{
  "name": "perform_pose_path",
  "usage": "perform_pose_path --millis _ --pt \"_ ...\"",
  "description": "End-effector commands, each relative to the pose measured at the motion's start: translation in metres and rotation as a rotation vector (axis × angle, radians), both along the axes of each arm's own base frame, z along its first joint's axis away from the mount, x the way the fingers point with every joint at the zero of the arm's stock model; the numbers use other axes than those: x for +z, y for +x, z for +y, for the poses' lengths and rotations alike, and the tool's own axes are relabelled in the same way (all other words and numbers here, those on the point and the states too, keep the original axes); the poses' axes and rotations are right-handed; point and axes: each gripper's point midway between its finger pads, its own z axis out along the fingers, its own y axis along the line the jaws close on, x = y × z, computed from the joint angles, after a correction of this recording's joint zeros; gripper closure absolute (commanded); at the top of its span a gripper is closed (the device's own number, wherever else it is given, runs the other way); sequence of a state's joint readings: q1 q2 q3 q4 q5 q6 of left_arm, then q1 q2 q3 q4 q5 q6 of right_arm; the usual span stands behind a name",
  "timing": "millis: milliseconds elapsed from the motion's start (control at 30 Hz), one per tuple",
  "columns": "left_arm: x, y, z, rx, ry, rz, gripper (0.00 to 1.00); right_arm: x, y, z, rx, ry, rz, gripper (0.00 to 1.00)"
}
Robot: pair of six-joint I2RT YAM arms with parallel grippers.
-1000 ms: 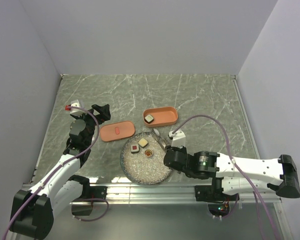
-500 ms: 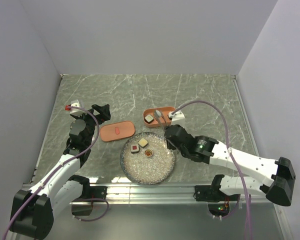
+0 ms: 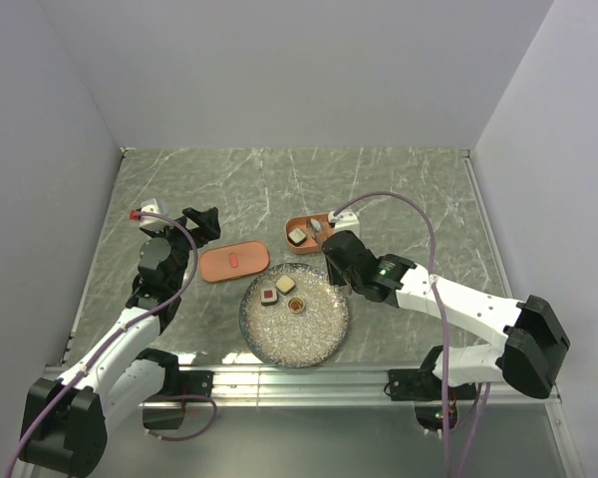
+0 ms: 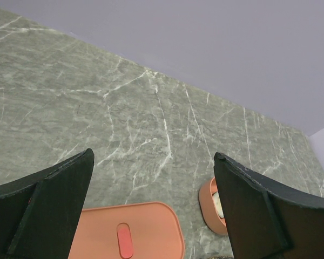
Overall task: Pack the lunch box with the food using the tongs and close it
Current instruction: Place the food into the lunch box
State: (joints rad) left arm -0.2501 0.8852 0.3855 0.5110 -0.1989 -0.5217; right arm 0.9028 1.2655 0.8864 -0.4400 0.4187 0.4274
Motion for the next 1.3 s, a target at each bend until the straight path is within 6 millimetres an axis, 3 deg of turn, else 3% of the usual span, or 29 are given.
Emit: perform_pose_path --millis 0,367,1267 --pt "0.015 0.001 0.0 0.0 -0.029 -0.048 0.01 0.021 0.02 0.016 0.018 0.079 -0.068 0.79" --pt "0.012 0.004 0.0 0.003 -0.024 -0.036 0.01 0.008 0.031 0.021 0.037 0.058 -0.035 0.72" --pt "0.008 0.007 -0.002 -0.003 -0.019 -0.021 0.01 0.014 0.039 0.018 0.03 0.038 -0.045 0.53"
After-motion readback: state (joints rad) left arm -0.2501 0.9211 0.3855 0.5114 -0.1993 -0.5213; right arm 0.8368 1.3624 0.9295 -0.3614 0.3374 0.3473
